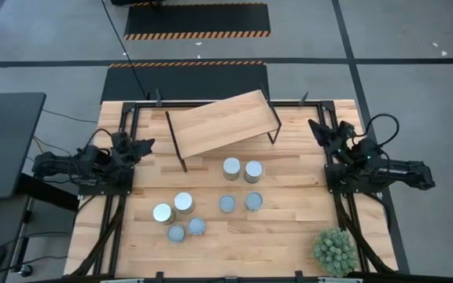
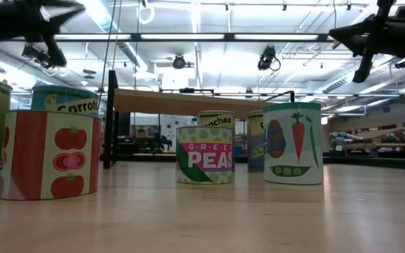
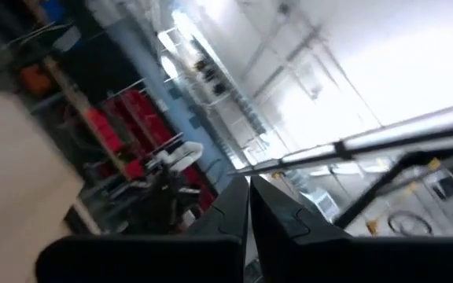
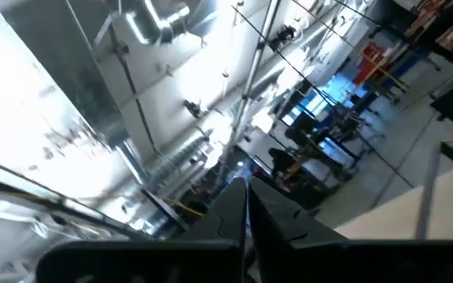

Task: Pick and place cans onto a shelf
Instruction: Put the orange can on the shelf

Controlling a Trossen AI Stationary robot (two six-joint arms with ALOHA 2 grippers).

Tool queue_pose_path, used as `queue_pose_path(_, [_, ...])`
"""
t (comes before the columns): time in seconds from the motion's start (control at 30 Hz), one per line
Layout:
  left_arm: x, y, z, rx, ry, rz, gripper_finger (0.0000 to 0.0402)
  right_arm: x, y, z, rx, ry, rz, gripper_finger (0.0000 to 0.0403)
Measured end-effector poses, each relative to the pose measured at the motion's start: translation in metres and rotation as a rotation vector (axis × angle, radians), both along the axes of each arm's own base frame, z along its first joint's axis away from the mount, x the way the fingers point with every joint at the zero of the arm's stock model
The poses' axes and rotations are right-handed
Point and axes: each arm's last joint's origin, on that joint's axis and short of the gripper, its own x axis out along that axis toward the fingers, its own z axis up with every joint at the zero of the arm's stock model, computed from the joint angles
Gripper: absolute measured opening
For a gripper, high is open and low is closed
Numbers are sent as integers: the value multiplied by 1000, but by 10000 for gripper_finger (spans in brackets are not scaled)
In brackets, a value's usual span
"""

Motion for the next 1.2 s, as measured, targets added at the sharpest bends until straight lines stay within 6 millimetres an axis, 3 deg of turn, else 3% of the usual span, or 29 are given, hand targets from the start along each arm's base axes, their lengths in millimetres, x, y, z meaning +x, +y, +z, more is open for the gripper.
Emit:
queue_pose_path(0.27, [4, -1, 39, 162, 167, 43, 23, -6, -1, 8, 185, -247, 78, 23])
queue_pose_path(0.5, [15, -7, 71, 291, 320, -97, 23, -7, 2, 30, 72, -195, 115, 23])
queue_pose_path(0.67, [21, -9, 94, 387, 351, -101, 28, -2, 3, 44, 19, -149, 135, 23])
queue_pose_path(0.93, [22, -9, 130, 437, 321, -69, 95, 7, 4, 73, -49, -78, 210, 23])
queue_pose_path(1.2, [18, -12, 165, 537, 387, -197, 141, 18, 4, 113, -90, 124, 217, 23])
